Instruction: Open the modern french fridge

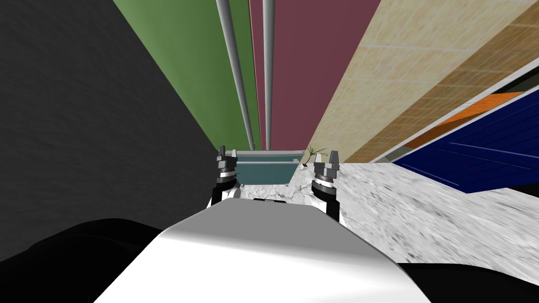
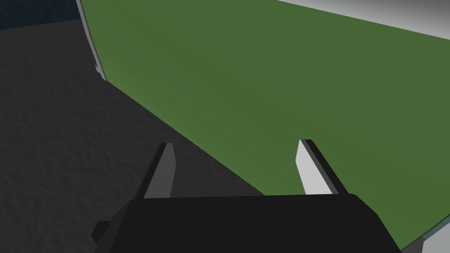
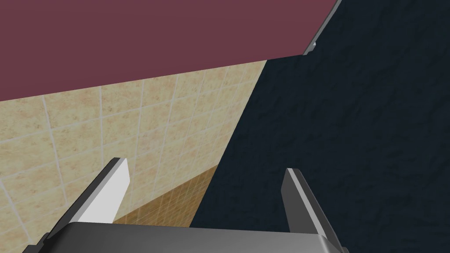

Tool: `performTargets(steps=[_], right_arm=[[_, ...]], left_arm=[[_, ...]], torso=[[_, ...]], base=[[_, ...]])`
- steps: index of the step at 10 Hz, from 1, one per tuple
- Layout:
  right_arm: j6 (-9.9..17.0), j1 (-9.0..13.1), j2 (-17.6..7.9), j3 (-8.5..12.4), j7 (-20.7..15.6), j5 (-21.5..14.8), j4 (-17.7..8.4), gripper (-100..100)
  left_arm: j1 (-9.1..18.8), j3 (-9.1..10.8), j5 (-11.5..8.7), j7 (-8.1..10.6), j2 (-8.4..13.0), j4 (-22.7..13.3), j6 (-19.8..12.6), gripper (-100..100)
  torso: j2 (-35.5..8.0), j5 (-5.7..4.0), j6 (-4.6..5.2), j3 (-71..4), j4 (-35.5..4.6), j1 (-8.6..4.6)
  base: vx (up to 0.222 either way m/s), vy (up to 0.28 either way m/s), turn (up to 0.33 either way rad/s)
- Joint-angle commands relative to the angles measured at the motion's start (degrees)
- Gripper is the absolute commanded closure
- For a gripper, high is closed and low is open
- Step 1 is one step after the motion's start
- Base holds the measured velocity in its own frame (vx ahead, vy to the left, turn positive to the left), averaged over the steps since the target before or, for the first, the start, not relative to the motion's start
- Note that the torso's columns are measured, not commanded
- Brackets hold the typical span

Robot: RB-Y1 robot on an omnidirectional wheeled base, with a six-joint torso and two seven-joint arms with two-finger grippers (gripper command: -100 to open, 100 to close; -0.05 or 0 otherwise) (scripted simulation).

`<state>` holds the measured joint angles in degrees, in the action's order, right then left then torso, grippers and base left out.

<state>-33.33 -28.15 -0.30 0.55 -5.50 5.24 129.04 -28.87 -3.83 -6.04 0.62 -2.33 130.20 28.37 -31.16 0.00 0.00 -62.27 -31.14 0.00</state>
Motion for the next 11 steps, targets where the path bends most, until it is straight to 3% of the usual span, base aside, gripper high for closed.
performTargets(steps=[1,2,3,6,11], right_arm=[[0.0,0.0,0.0,0.0,0.0,0.0,0.0,0],[0.0,0.0,0.0,0.0,0.0,0.0,0.0,0],[0.0,-0.01,0.0,0.0,0.0,0.0,-0.02,0],[0.01,-0.01,0.0,0.0,0.0,0.0,-0.03,0],[0.01,-0.01,0.01,0.0,0.0,0.0,-0.03,0]], left_arm=[[0.0,0.0,0.0,0.0,0.0,0.0,0.0,0],[0.13,0.03,0.01,0.09,2.2,-0.77,0.5,-100],[0.26,0.06,0.02,0.18,3.72,-1.52,1.0,-100],[0.84,0.2,0.06,0.61,7.56,-4.96,3.33,-100],[2.27,0.53,0.16,1.66,10.93,-13.4,9.08,-100]], torso=[[-4.23,0.0,0.0,-8.46,-4.23,0.0],[-8.46,0.0,0.0,-16.92,-8.46,0.0],[-10.37,0.0,0.0,-20.88,-10.34,0.0],[-11.06,-0.01,0.0,-22.32,-11.11,-0.02],[-11.14,0.0,0.0,-22.29,-11.14,-0.01]], base=[[0.0,0.0,0.0],[0.014,-0.007,0.002],[0.018,-0.016,0.003],[0.029,-0.028,0.004],[0.05,-0.04,0.006]])
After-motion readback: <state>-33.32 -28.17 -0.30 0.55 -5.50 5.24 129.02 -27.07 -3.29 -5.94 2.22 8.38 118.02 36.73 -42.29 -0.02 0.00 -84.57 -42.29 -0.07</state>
